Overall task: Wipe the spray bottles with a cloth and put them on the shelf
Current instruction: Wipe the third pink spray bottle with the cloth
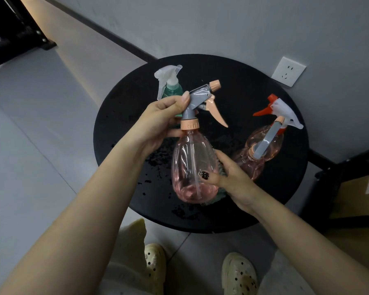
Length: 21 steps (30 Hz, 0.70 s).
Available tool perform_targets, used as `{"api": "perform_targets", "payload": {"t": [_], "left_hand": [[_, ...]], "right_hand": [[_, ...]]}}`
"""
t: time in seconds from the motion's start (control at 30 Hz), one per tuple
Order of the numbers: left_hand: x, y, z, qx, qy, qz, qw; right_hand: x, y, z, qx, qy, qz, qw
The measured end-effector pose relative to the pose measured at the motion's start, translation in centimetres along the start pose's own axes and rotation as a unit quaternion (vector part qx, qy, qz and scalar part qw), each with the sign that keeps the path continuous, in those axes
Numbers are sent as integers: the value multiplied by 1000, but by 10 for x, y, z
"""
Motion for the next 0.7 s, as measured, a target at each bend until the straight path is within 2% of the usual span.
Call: {"api": "perform_targets", "payload": {"t": [0.13,0.2,0.3,0.4,0.47,0.57,0.7], "left_hand": [[4,3,2,22,32,-7,999],[1,6,0,44,-13,-23,999],[-2,10,-3,90,-141,-25,986],[-3,14,-1,125,-176,-23,976],[-2,15,0,142,-189,-9,972],[0,16,-2,160,-167,5,973],[-2,13,-10,124,-76,-26,989]], "right_hand": [[1,-2,1,22,-33,-13,999],[2,-3,-2,42,-42,-12,998],[1,-3,-4,68,-33,-17,997],[-2,-2,-6,122,2,-25,992],[-4,-1,-6,174,79,-38,981],[-9,2,-5,216,168,-71,959],[-31,14,-4,209,214,-168,939]]}}
Point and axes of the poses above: each hand's wrist, its own y-axis away from the middle knuckle, its own z-axis out of the palm, x = y × z, the point moved 6 cm from there along -y, towards the middle knuckle, and after that the axes turned 3 degrees about y, right-handed, at the moved point
